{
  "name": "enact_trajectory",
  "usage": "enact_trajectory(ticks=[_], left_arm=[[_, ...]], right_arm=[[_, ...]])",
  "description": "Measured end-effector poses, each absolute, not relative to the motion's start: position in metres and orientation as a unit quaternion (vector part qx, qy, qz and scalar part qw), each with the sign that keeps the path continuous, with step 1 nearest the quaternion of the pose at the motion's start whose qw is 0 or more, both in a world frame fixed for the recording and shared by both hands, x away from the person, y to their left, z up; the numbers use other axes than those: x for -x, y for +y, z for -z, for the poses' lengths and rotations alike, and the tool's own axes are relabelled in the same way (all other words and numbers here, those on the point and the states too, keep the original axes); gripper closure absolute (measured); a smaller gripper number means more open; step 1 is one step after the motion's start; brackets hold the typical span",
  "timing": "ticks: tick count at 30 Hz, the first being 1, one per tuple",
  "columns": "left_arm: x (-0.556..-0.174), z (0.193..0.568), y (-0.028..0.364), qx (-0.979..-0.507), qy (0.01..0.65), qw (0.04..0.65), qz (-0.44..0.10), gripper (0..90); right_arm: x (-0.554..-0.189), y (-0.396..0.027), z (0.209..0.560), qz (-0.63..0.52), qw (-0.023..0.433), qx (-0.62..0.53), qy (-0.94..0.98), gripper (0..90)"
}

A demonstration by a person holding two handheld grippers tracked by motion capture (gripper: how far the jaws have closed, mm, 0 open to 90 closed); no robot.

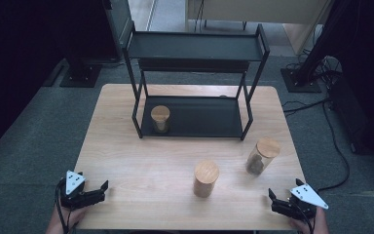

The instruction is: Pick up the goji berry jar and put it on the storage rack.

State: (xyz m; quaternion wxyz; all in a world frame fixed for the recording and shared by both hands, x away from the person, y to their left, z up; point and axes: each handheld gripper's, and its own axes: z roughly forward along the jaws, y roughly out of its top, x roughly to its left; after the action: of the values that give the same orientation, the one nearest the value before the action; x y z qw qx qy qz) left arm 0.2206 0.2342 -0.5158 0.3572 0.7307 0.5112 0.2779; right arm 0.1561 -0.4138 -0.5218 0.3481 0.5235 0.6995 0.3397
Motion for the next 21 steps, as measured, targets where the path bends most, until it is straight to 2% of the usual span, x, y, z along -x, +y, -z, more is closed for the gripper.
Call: enact_trajectory(ticks=[21], left_arm=[[-0.221,0.516,0.234,-0.73,0.512,0.356,-0.278,1.4]], right_arm=[[-0.157,-0.388,0.522,-0.349,0.333,-0.497,0.721,0.0]])
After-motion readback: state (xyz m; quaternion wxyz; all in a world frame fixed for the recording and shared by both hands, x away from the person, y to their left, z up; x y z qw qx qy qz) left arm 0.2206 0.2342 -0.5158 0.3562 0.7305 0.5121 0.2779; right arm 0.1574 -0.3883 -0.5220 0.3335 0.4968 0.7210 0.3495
